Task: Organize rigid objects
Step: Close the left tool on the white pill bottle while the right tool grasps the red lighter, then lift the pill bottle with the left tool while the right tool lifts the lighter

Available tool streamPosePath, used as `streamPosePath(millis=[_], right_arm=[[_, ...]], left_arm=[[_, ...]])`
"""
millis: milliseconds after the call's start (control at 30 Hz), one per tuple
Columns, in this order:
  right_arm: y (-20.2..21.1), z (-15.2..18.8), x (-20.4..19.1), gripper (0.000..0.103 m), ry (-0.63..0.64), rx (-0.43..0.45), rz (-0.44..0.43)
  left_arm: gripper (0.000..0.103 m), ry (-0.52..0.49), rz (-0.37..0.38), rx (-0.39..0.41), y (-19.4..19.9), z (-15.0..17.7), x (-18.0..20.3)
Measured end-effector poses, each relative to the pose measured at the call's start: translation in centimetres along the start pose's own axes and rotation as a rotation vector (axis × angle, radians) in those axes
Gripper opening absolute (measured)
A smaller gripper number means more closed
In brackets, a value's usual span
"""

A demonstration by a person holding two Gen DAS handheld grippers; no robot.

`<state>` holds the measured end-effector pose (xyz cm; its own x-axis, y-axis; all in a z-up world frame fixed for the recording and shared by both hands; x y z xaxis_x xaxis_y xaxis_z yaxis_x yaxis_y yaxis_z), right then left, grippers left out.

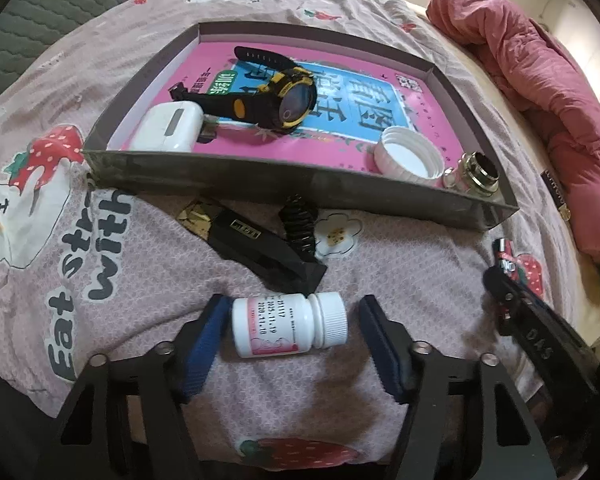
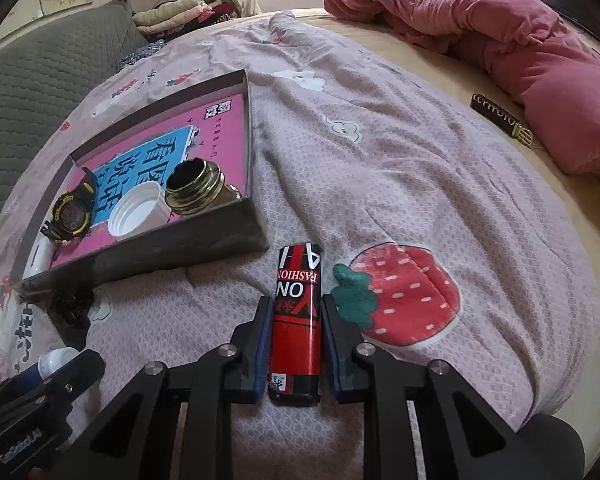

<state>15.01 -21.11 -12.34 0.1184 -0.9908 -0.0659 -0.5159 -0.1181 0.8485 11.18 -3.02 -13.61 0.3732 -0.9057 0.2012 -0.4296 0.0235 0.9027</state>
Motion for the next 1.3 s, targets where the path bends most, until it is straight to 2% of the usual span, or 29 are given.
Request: streamPosePath(millis=[167,400,633,767,933,1300], right_arm=[[0.4,-0.1,0.4,0.023,-0.003,0.007,0.004],[0.9,-0.3,0.7,0.023,0.008,0.025,0.021],[1.5,-0.5,0.7,0.023,0.011,0.043,0.018],[2.3,-0.9,0.2,0.023,0.03,0.076,0.014],[3.4,-1.5,-0.9,0.023,0.066,0.124,-0.001],[6.6,-3.2,-3.8,0.023,0.129,0.249,-0.088]], left_arm=[[0.049,-0.003,0.007,0.018,0.5,0.2,-1.0],[0.048,-0.032,0.076,0.039,1.4,0.5,-0.9],[0.048,-0.049,0.13,0.106,3.6,-0.9,-0.5],[0.048,-0.053,0.129,0.145,4.8,-1.9,-0.5],[0.048,-0.031,0.127,0.153,5.1,-2.3,-1.3],[0.048,-0.01,0.125,0.192,5.7,-3.7,-2.5]])
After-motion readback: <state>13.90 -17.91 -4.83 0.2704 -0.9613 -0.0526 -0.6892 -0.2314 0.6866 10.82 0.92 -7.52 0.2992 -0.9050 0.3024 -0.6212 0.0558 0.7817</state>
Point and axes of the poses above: each gripper's, at about its wrist camera, not at the fingertips, and y roughly against the way its jaws point, x to its right, z to its underside, the point moved 10 cm from there along -y, roughly the way its jaws point, and after that the axes turned 6 degrees about y, right-handed, at the moved point
